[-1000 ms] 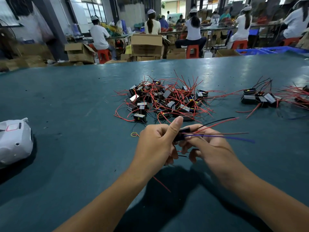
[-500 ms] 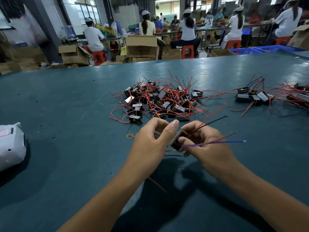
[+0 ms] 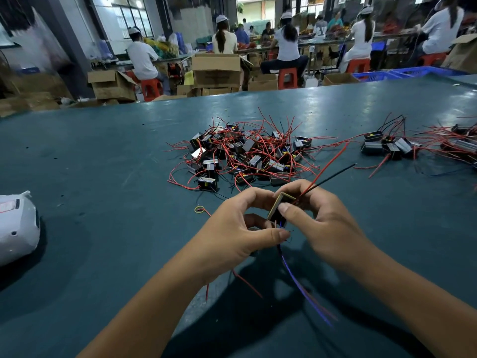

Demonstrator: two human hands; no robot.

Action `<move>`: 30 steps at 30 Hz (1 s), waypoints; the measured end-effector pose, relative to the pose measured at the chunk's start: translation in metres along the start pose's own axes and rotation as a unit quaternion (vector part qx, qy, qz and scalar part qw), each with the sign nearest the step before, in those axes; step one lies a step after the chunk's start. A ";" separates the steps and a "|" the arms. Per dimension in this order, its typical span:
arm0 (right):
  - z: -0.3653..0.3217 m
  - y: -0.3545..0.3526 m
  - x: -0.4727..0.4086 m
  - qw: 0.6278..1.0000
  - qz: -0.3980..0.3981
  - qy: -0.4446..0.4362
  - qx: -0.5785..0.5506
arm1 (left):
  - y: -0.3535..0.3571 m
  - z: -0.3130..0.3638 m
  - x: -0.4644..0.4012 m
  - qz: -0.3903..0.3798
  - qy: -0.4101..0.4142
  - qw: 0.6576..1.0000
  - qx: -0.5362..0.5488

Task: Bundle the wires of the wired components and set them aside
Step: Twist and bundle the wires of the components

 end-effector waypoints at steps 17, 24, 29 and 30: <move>0.008 -0.020 -0.007 0.976 0.138 0.059 -0.158 | 0.012 0.004 0.002 -0.039 0.028 0.998 0.041; 0.011 -0.017 -0.008 0.959 0.142 0.089 -0.229 | 0.021 0.001 0.001 -0.026 0.050 0.998 0.001; 0.017 -0.008 -0.005 0.937 0.192 0.119 -0.268 | 0.019 0.001 0.001 -0.007 0.057 0.997 -0.049; 0.018 -0.008 -0.004 0.937 0.196 0.124 -0.261 | 0.019 0.000 0.002 -0.010 0.053 0.997 -0.052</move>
Point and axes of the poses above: each hand's wrist, its own x-axis away from the middle knuckle, its own y-axis out of the palm, z = x × y, the point moved 6 cm from there along -x, towards the middle knuckle, and after that the axes turned 8 degrees about -y, right-handed, at the moved point
